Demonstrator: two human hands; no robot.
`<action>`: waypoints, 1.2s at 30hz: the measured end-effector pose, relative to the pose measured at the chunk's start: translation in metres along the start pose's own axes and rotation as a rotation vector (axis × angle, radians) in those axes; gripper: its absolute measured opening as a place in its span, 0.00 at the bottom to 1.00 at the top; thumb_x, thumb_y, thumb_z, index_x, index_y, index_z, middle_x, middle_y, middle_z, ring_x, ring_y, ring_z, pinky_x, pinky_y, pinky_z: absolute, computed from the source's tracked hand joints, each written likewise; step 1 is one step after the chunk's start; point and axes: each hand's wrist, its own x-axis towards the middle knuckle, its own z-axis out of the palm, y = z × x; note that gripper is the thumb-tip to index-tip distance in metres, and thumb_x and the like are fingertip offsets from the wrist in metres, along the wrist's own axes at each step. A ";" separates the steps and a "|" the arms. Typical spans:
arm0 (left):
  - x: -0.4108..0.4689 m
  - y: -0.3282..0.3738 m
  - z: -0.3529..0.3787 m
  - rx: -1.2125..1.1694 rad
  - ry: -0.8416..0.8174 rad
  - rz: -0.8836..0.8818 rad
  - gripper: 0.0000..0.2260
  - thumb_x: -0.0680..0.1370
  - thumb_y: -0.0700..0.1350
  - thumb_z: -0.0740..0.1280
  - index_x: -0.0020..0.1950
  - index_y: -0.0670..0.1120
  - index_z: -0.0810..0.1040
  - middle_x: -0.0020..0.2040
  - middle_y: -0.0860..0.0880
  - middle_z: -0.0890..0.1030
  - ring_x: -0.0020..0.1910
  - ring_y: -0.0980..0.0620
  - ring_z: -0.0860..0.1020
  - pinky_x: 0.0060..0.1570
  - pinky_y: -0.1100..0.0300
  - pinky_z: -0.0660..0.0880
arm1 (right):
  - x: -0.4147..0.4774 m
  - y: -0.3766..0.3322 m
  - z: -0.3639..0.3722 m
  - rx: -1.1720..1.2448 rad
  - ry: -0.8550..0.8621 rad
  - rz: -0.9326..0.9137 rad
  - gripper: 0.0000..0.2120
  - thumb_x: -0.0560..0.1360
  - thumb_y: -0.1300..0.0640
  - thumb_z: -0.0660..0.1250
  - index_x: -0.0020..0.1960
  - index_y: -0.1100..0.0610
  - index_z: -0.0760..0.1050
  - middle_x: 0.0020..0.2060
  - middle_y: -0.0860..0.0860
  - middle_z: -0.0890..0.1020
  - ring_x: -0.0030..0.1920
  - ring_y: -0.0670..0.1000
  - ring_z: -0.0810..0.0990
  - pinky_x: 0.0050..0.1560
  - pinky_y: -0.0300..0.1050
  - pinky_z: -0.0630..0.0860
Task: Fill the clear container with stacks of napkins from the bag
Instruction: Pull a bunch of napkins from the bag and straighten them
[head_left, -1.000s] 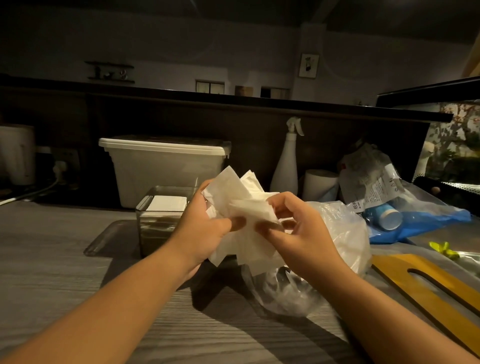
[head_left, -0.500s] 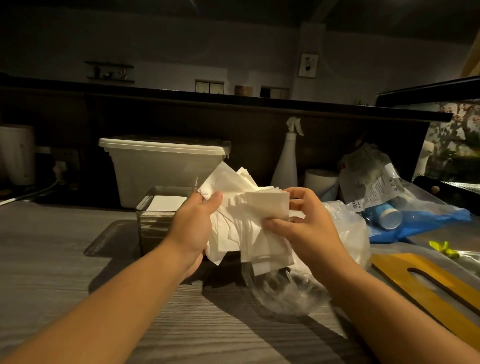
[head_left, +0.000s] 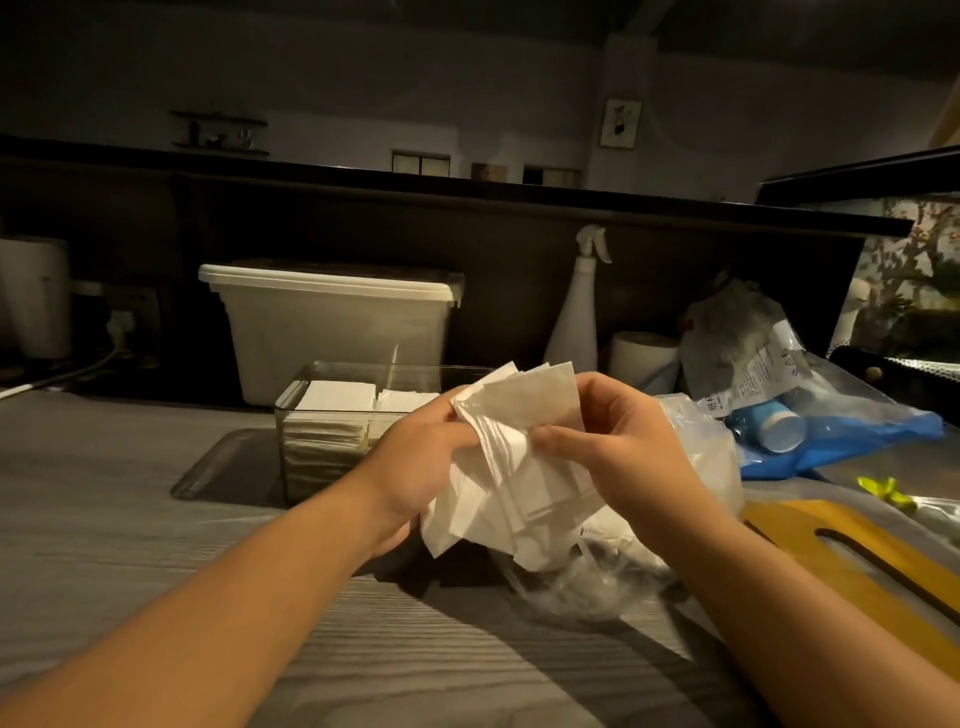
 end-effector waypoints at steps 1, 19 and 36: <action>-0.001 0.001 -0.001 0.000 -0.019 -0.011 0.14 0.79 0.35 0.61 0.57 0.52 0.80 0.43 0.48 0.85 0.42 0.49 0.83 0.40 0.58 0.79 | -0.001 0.000 0.001 -0.018 0.015 -0.007 0.13 0.71 0.62 0.76 0.53 0.52 0.80 0.46 0.48 0.85 0.48 0.49 0.85 0.45 0.42 0.83; 0.003 -0.010 -0.001 0.328 -0.086 0.121 0.24 0.75 0.42 0.74 0.62 0.63 0.69 0.56 0.58 0.79 0.55 0.59 0.77 0.48 0.64 0.77 | -0.001 0.000 0.002 -0.060 -0.023 0.026 0.18 0.72 0.61 0.75 0.59 0.49 0.77 0.51 0.48 0.83 0.52 0.49 0.83 0.51 0.50 0.84; 0.005 -0.005 -0.008 0.061 0.019 0.198 0.30 0.71 0.30 0.74 0.63 0.58 0.75 0.55 0.50 0.82 0.48 0.53 0.84 0.44 0.52 0.83 | 0.003 -0.014 -0.014 0.544 0.113 0.211 0.14 0.69 0.73 0.63 0.44 0.56 0.77 0.33 0.48 0.84 0.44 0.55 0.80 0.48 0.59 0.79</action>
